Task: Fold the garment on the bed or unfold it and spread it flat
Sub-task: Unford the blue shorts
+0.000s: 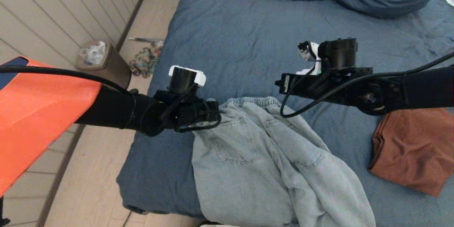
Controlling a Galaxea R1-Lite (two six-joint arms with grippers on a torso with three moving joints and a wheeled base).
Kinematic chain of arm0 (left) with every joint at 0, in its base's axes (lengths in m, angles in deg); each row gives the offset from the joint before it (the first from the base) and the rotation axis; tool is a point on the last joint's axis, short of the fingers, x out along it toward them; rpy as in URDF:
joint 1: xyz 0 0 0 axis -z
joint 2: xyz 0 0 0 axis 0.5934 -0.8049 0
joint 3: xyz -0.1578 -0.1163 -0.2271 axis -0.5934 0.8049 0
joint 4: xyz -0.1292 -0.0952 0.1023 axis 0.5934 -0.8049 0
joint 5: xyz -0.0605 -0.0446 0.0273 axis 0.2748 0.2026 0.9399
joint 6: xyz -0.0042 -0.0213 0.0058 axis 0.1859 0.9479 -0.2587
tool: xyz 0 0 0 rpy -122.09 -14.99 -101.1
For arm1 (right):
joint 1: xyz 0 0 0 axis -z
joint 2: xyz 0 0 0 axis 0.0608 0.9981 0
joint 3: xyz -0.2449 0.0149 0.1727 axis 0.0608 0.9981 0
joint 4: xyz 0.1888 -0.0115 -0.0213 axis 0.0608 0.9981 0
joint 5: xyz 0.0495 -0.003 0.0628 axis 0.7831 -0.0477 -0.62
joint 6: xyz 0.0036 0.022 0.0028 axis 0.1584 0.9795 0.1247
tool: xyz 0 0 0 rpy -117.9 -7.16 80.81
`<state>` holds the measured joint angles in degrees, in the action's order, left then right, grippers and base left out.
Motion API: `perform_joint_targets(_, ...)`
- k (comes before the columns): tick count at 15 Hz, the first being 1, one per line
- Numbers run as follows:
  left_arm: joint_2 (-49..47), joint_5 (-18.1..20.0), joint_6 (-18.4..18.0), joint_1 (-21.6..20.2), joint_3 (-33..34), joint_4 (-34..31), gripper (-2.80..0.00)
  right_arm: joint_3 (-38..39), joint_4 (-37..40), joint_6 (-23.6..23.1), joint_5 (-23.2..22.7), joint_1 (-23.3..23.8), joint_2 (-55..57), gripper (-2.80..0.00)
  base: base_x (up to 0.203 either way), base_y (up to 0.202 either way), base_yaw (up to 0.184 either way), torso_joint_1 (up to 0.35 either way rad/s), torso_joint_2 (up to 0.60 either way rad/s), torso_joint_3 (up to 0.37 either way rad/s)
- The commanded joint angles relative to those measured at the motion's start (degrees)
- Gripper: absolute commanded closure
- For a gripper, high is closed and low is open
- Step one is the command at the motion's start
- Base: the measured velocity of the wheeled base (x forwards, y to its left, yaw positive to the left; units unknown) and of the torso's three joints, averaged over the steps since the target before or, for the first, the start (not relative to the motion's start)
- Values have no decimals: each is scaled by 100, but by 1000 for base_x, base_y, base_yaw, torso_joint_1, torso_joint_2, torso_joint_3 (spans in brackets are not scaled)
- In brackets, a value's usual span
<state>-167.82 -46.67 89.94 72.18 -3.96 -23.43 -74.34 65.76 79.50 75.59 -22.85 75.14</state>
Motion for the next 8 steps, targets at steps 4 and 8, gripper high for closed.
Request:
perform_joint_targets(4,714,4,116,632,1308,481,0,-766,24,7,-19,-344,868,0,0,0,0,0,0,0)
perform_joint_targets(8,1507,-10,171,845,1624,517,0,-636,-20,26,-19,-357,898,0,0,0,0,0,0,0)
